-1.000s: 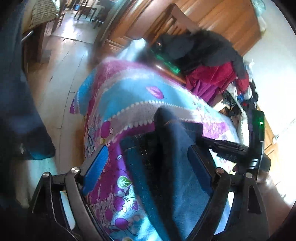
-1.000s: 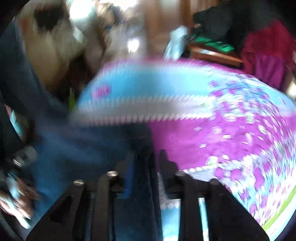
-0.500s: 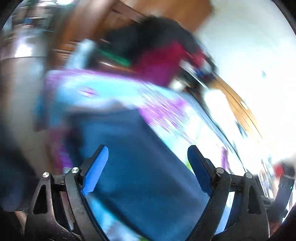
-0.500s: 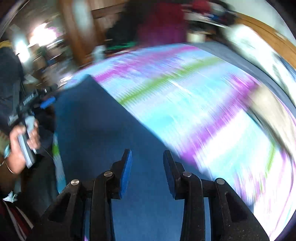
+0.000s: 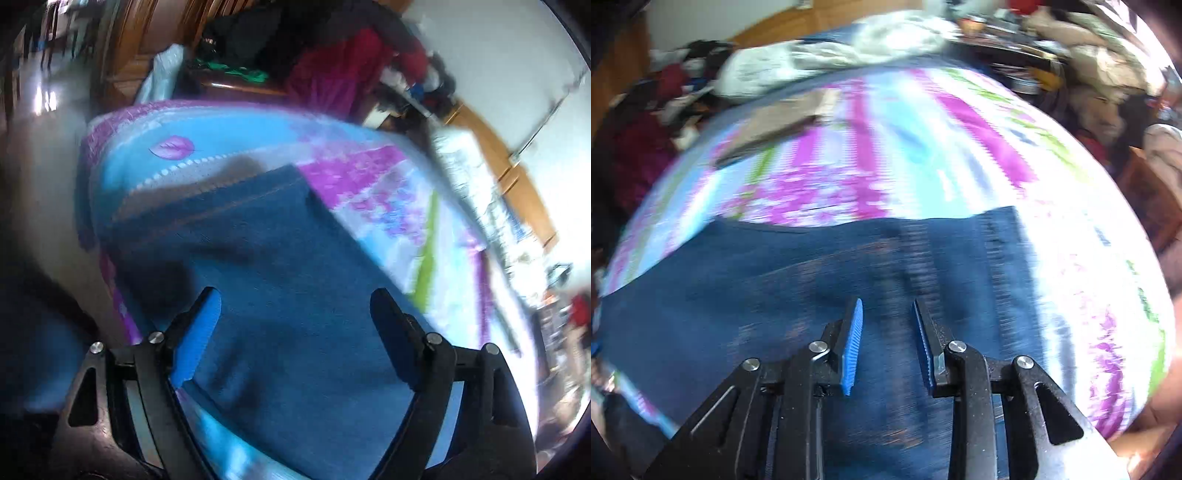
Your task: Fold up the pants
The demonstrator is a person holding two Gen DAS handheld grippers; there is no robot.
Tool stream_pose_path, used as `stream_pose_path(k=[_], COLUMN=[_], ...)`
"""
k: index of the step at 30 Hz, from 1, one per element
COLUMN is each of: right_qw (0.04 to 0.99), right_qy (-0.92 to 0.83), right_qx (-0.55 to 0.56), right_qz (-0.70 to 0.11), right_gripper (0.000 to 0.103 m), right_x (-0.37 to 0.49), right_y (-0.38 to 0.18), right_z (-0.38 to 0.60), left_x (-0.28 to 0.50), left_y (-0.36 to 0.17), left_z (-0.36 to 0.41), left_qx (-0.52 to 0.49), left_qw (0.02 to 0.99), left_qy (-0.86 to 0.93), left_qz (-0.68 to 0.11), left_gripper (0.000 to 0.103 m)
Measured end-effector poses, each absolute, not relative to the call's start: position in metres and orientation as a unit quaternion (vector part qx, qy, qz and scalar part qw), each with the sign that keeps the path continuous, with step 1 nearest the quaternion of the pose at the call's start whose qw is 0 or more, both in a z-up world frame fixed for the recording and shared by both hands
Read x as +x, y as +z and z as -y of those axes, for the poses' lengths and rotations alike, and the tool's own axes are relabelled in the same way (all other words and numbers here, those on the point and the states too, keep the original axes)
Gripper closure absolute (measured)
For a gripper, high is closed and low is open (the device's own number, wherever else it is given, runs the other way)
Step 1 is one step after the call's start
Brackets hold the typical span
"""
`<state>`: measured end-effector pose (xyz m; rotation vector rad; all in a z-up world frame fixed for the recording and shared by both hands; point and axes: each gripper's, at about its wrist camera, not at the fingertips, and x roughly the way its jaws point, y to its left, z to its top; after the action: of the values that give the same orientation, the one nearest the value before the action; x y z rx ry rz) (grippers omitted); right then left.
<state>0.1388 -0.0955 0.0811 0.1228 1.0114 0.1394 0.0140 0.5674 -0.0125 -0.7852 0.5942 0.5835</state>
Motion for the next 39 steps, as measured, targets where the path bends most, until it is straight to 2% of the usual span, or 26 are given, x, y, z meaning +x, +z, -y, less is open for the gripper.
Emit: stream_pose_path(k=[3,4,6,10,13,16,19,21,23,28,34,36,37,39], right_qw=[0.848,0.836,0.801,0.815,0.869,0.888,0.868,0.830,0.807,0.811,0.843,0.818,0.803,0.787], right_qy=[0.179,0.190,0.179,0.199,0.182,0.158,0.148,0.151,0.157,0.172,0.167,0.178,0.183,0.175], right_qx=[0.023,0.014,0.048,0.044,0.035,0.027,0.039,0.007,-0.047,-0.104,-0.033,-0.030,-0.026,-0.031], right_qz=[-0.499,-0.515,-0.569,-0.542,-0.458,-0.432,-0.472,-0.538,-0.568,-0.549,-0.511,-0.546,-0.566,-0.590], right_gripper=[0.070,0.067,0.065,0.066,0.063,0.063,0.063,0.063,0.063,0.063,0.064,0.071,0.078,0.079], right_x=[0.109,0.097,0.075,0.072,0.112,0.174,0.249,0.283,0.282,0.246,0.269,0.272,0.275,0.278], right_y=[0.072,0.061,0.027,0.052,0.091,0.099,0.081,0.062,0.052,0.062,0.069,0.057,0.047,0.029], right_z=[0.041,0.027,0.019,0.039,0.058,0.059,0.050,0.051,0.039,0.037,0.035,0.034,0.031,0.024], left_x=[0.021,0.026,0.041,0.054,0.064,0.061,0.051,0.051,0.042,0.034,0.048,0.047,0.046,0.047], left_y=[-0.012,-0.016,-0.039,-0.037,-0.026,-0.022,-0.030,-0.033,-0.032,-0.036,-0.033,-0.035,-0.036,-0.037], left_z=[-0.533,-0.522,-0.503,-0.480,-0.478,-0.480,-0.476,-0.476,-0.473,-0.479,-0.473,-0.473,-0.473,-0.472], left_qx=[-0.344,-0.329,-0.298,-0.215,-0.238,-0.272,-0.294,-0.293,-0.286,-0.293,-0.267,-0.271,-0.272,-0.266], left_qw=[0.858,0.861,0.849,0.854,0.856,0.853,0.839,0.836,0.837,0.835,0.837,0.837,0.837,0.840], left_qy=[0.225,0.209,0.188,0.214,0.204,0.200,0.201,0.205,0.209,0.219,0.224,0.226,0.227,0.228], left_qz=[-0.308,-0.326,-0.394,-0.423,-0.411,-0.397,-0.412,-0.417,-0.418,-0.410,-0.422,-0.418,-0.417,-0.415], left_gripper=[0.019,0.018,0.018,0.018,0.018,0.018,0.018,0.018,0.018,0.018,0.017,0.017,0.017,0.016])
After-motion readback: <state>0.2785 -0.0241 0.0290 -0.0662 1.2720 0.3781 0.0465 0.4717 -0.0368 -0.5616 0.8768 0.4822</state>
